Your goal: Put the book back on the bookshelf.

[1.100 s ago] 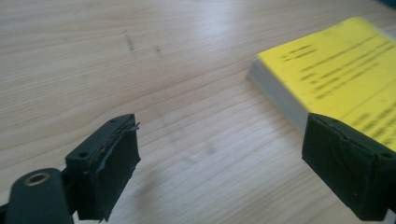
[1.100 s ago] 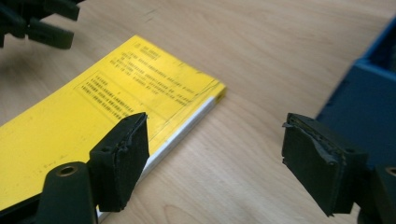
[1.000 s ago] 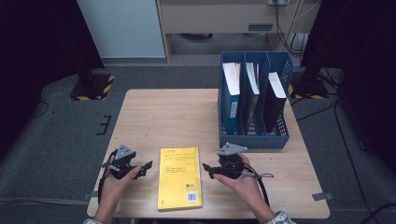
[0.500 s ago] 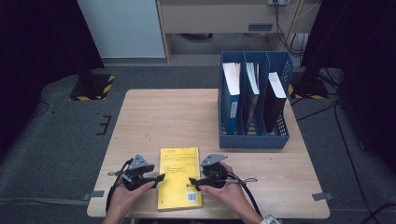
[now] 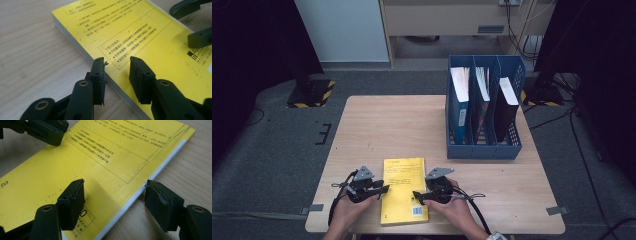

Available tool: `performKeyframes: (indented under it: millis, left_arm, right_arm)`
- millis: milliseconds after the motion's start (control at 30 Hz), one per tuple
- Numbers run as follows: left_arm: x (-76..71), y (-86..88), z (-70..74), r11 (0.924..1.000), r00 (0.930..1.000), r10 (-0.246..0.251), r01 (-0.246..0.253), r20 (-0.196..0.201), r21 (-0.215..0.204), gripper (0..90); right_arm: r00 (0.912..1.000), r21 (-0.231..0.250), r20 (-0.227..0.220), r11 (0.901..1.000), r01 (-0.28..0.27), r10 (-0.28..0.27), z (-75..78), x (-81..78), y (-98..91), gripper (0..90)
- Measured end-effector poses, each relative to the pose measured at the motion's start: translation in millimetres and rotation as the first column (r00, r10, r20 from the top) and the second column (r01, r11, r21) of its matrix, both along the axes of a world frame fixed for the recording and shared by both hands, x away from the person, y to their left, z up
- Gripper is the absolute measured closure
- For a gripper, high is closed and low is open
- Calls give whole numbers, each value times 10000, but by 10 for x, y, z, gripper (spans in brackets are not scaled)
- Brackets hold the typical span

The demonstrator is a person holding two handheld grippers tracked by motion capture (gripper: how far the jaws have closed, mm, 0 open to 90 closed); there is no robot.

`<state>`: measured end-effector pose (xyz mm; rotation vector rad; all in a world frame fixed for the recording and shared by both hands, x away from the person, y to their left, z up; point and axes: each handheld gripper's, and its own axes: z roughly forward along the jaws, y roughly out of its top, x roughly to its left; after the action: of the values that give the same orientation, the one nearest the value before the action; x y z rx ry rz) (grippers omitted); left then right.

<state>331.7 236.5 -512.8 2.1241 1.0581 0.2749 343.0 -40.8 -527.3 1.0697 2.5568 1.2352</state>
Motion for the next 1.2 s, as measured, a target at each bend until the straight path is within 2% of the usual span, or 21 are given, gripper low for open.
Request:
performKeyframes:
  millis: [167, 300, 400, 467, 533, 600, 733, 867, 967, 1100, 1200]
  left_arm:
    - [58, 25, -2, 9999, 10000, 87, -87, -6, -52, 657]
    - [220, 58, -12, 9994, 9997, 226, -227, -48, -243, 667]
    - [340, 75, -39, 9970, 9992, 390, -395, -89, -662, 668]
    - [377, 66, -32, 9981, 9997, 240, -245, -87, -571, 646]
    - [393, 61, -32, 9979, 9999, 142, -147, -84, -637, 596]
    - [437, 53, -50, 9992, 9998, 184, -185, -47, -347, 473]
    - [588, 69, -48, 9997, 9999, 155, -154, 70, -167, 301]
    - [771, 96, -5, 9994, 9992, 169, -158, 360, -312, 277]
    - [886, 83, 2, 9989, 9994, -63, 79, 345, -470, 255]
    - [1009, -6, -3, 9981, 9974, -566, 576, 456, -210, 220]
    - [1079, -37, -26, 9979, 9968, -652, 651, 467, 30, 195]
  right_arm:
    - [9999, 74, 37, 9999, 115, -115, -10, 58, 26, 330]
    - [9989, 152, 65, 9988, 461, -463, -19, 110, 68, 330]
    - [9986, 240, -11, 9983, 536, -536, -20, 159, 73, 323]
    - [9982, 207, -85, 9980, 602, -601, -13, 189, 72, 321]
    - [9984, 195, -108, 9983, 555, -553, -12, 213, 65, 320]
    - [9985, 235, -72, 9982, 551, -550, -15, 214, 71, 316]
    - [9991, 219, -28, 9989, 426, -426, -17, 231, 68, 315]
    - [9992, 261, -68, 9989, 386, -384, -20, 243, 69, 314]
    - [9993, 274, -18, 9989, 368, -367, -22, 245, 70, 314]
    - [9995, 268, 18, 9992, 310, -310, -27, 248, 69, 314]
    - [9996, 291, 29, 9991, 294, -295, -30, 249, 66, 313]
